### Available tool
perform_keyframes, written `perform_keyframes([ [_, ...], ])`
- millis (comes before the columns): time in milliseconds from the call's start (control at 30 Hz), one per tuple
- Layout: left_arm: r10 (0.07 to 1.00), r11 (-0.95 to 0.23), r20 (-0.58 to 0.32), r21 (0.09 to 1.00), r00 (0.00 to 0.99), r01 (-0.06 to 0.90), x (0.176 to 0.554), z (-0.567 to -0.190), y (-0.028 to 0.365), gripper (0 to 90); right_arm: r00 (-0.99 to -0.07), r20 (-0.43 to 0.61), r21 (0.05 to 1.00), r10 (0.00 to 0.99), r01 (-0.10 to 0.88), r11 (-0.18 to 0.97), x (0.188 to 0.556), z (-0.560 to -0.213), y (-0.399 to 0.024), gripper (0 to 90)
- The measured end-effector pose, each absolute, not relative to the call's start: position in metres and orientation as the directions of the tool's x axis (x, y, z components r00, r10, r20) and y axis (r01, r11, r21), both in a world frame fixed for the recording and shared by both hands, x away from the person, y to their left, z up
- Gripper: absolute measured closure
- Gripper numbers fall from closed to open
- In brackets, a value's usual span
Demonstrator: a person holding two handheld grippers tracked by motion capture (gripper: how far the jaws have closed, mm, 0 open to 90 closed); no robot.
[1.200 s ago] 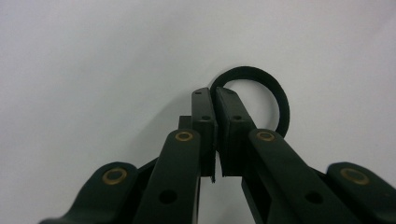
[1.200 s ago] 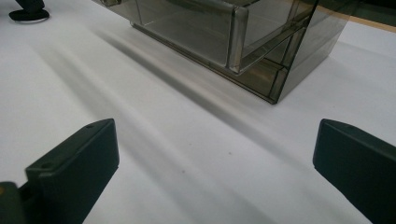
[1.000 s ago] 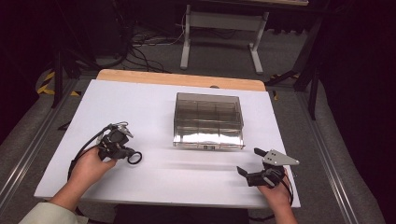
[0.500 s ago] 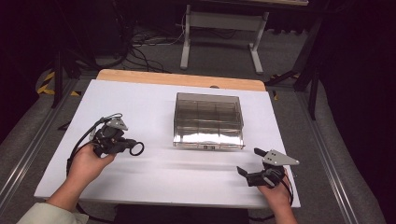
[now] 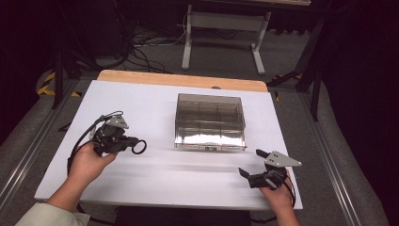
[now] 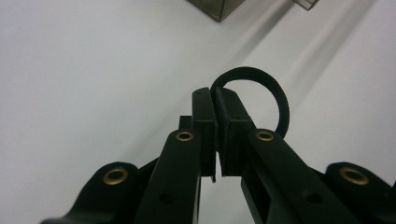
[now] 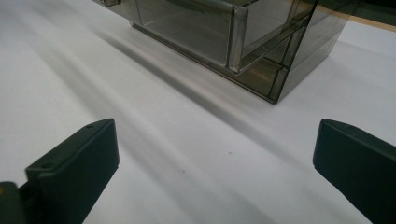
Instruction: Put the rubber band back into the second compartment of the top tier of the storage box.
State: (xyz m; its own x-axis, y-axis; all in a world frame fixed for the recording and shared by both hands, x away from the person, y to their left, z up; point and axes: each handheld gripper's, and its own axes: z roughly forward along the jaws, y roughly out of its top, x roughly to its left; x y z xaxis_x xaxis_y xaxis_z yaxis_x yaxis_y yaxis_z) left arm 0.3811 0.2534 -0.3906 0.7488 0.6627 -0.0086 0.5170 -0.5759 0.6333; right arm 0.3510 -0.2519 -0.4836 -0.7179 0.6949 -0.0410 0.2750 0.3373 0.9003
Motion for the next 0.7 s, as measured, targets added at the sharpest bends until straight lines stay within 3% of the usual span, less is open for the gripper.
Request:
perform_keyframes([
  [700,0.607,-0.56,-0.001,0.709,0.795,0.428,0.393,-0.359,0.21,87.2,-0.721,-0.045,0.902,0.692,0.268,0.338,0.351,-0.484,-0.252,1.0],
])
